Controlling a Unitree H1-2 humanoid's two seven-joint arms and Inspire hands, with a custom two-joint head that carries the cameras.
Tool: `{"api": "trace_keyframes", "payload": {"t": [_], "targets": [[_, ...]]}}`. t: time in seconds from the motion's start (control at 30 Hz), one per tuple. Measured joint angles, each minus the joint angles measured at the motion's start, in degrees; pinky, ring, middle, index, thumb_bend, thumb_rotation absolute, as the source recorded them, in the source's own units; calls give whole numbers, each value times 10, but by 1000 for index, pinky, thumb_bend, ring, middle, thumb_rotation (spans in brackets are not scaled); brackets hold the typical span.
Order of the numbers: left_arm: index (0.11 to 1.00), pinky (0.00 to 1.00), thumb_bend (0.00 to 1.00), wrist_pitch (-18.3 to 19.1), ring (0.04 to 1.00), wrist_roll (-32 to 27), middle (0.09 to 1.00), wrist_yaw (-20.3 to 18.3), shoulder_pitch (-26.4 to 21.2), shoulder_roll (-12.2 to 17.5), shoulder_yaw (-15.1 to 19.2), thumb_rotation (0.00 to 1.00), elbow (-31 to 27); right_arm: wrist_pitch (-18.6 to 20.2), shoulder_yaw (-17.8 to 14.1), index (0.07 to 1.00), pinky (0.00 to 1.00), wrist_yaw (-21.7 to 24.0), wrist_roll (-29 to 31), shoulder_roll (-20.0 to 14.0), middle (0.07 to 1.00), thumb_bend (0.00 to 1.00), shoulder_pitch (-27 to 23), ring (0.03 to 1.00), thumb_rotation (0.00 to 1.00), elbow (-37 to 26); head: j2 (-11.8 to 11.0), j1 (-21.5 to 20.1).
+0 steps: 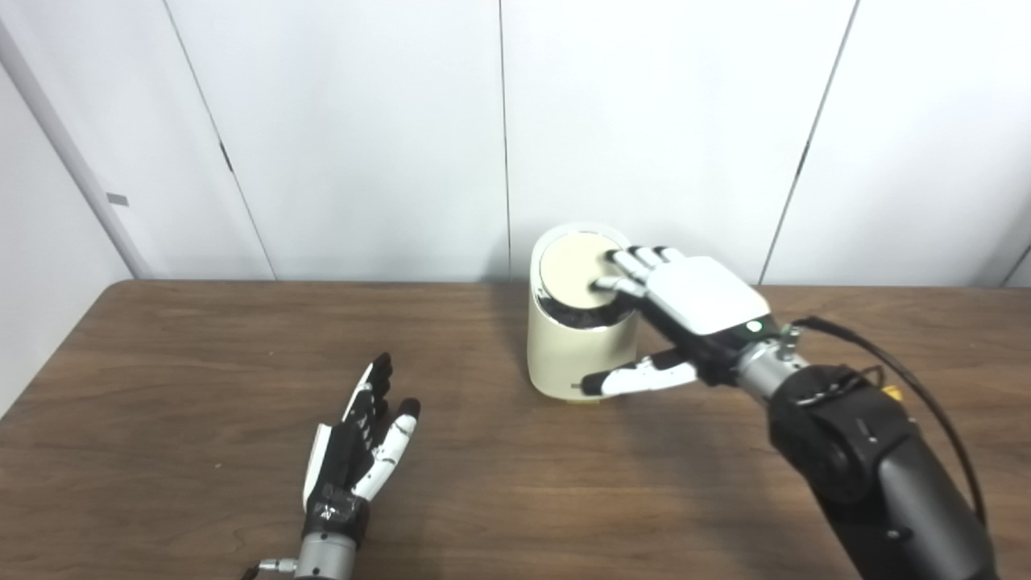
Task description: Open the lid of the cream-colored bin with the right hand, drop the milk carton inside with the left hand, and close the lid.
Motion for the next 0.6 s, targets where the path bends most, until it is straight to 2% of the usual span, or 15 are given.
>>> {"api": "trace_keyframes", "payload": {"t": [0.1,0.27,0.37,0.5,0.6], "targets": [[1000,1000,522,8,977,-13,974,-1,1,-3,1,607,-5,25,-26,979,1000,4,13,9,1000,678,0,1000,1000,-13,-2,0],[1000,1000,533,30,973,-37,973,-2,9,-14,1,609,-29,55,-66,980,1000,6,66,23,1000,660,24,1000,1000,-15,-4,1],[1000,1000,521,45,972,-48,978,-4,12,-14,0,588,-44,65,-91,977,998,3,111,24,1000,628,48,1000,1000,-17,-4,4],[1000,1000,515,69,992,-49,974,-4,19,-14,-2,617,-81,84,-135,988,938,-13,188,25,1000,639,82,1000,1000,-16,-2,5],[1000,1000,471,97,1000,-49,985,-5,22,-9,-1,614,-109,99,-167,988,914,-30,251,32,1000,642,110,994,1000,-12,1,10]]}}
